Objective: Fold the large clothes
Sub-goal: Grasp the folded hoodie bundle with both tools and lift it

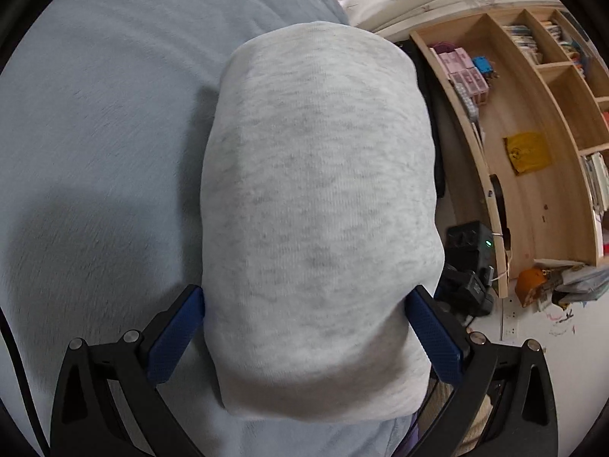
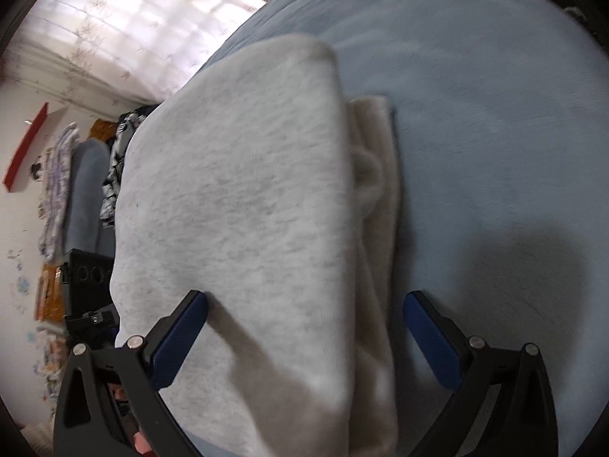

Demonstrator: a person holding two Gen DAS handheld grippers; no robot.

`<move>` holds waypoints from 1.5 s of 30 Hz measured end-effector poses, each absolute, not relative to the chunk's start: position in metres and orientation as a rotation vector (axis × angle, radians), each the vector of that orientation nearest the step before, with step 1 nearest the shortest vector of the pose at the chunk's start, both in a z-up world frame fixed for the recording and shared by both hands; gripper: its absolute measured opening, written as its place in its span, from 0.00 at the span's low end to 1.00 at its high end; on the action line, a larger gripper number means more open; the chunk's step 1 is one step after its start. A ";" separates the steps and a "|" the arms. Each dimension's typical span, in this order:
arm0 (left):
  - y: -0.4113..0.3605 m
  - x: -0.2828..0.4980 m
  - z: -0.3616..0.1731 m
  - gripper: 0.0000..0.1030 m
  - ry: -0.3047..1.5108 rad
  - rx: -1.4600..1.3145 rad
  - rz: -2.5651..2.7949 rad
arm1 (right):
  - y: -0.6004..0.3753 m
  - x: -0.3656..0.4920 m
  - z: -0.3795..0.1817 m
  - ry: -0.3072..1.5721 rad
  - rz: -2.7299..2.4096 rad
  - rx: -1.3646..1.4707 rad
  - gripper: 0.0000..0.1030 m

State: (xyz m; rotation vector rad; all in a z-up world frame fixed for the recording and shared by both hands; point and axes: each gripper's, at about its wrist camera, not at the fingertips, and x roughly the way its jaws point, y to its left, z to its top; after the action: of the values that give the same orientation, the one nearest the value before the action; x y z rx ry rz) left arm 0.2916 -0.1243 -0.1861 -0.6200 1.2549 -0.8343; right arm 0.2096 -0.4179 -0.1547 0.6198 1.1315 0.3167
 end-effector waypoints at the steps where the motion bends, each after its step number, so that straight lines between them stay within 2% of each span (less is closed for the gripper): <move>1: -0.125 0.293 -0.188 1.00 1.251 -0.622 -0.848 | -0.418 0.213 -0.158 1.134 0.339 0.633 1.00; 8: -0.135 0.303 -0.202 1.00 1.218 -0.616 -0.929 | -0.426 0.234 -0.187 1.156 0.453 0.753 1.00; 15: -0.128 0.303 -0.193 1.00 1.211 -0.567 -0.916 | -0.419 0.231 -0.185 1.109 0.467 0.714 0.99; 17: -0.132 0.299 -0.180 1.00 1.183 -0.503 -0.894 | -0.416 0.227 -0.182 1.079 0.485 0.711 0.84; 19: -0.137 0.298 -0.169 1.00 1.170 -0.459 -0.881 | -0.411 0.225 -0.176 1.036 0.519 0.715 0.60; 21: -0.138 0.297 -0.159 1.00 1.155 -0.435 -0.875 | -0.408 0.221 -0.167 0.999 0.532 0.703 0.49; 24: -0.135 0.297 -0.147 0.99 1.130 -0.422 -0.875 | -0.401 0.218 -0.156 0.965 0.531 0.675 0.44; 32: -0.130 0.287 -0.107 0.99 1.036 -0.386 -0.847 | -0.381 0.209 -0.136 0.899 0.568 0.671 0.41; 45: -0.064 0.264 -0.037 0.99 0.917 -0.353 -0.770 | -0.316 0.214 -0.106 0.802 0.686 0.722 0.41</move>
State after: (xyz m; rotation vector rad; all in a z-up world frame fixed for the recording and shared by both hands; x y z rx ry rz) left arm 0.2640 -0.0636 -0.0372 -0.3533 0.9175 -0.7701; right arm 0.2137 -0.3161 -0.1057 0.7216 0.8023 0.6858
